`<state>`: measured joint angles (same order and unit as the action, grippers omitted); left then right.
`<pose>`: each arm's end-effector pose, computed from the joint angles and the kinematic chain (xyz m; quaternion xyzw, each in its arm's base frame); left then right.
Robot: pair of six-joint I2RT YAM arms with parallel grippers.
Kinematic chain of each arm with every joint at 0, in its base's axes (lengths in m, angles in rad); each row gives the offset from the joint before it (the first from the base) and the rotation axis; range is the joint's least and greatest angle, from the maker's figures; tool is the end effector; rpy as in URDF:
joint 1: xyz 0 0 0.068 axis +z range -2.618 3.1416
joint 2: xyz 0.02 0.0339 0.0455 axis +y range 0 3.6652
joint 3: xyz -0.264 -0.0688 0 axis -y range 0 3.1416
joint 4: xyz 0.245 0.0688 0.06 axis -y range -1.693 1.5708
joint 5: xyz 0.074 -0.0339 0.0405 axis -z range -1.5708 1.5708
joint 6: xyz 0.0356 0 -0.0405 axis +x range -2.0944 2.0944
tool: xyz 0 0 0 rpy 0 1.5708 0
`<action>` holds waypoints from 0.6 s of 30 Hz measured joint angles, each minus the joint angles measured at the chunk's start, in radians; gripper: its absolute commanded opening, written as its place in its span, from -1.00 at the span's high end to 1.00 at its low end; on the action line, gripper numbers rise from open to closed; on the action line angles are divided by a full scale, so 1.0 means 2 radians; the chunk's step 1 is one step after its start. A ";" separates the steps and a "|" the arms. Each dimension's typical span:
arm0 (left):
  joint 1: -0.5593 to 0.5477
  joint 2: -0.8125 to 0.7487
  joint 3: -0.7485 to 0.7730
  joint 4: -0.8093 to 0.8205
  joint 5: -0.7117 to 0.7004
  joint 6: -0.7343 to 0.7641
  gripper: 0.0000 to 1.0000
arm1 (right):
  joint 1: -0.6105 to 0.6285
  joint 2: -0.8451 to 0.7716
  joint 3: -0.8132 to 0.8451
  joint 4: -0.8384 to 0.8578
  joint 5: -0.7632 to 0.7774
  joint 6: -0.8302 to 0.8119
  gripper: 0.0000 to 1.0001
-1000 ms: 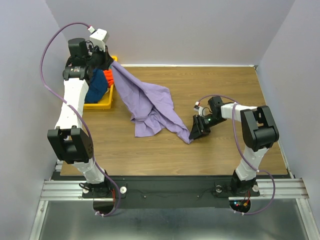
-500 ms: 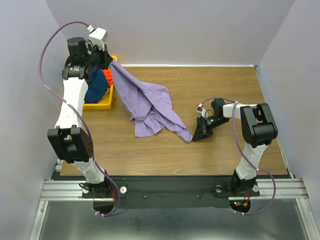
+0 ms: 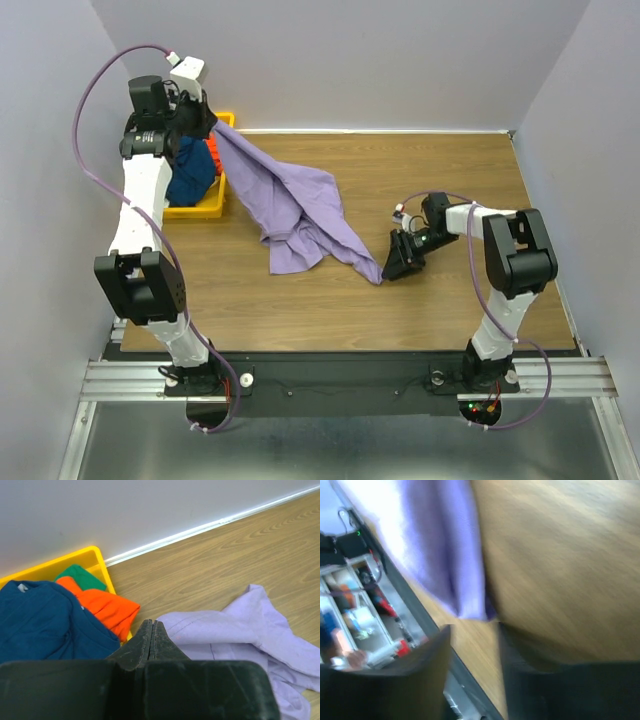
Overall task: Fold and stack the t-shirts
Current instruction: Flatten the tshirt out
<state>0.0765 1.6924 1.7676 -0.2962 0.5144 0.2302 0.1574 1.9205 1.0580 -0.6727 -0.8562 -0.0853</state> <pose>0.3944 0.0127 0.4308 0.2164 0.7407 -0.1040 0.6275 0.3107 0.0765 0.1172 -0.1174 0.9020 0.4154 0.0012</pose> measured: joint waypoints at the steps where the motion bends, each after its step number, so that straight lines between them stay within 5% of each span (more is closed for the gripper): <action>1: 0.003 0.000 0.000 0.000 -0.006 0.000 1.00 | 0.001 -0.012 0.000 0.000 0.005 -0.008 -0.27; 10: 0.021 0.025 0.018 -0.002 -0.067 -0.014 1.00 | 0.002 -0.121 -0.041 0.071 0.108 -0.108 -0.41; 18: 0.031 0.080 0.044 -0.019 -0.095 -0.030 1.00 | 0.053 -0.187 -0.101 0.124 0.156 -0.196 -0.31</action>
<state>0.1387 1.8519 1.8561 -0.3344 0.3241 0.1696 0.2638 1.5463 0.8566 -0.4248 -0.5438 -0.4778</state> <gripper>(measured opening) 0.025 0.689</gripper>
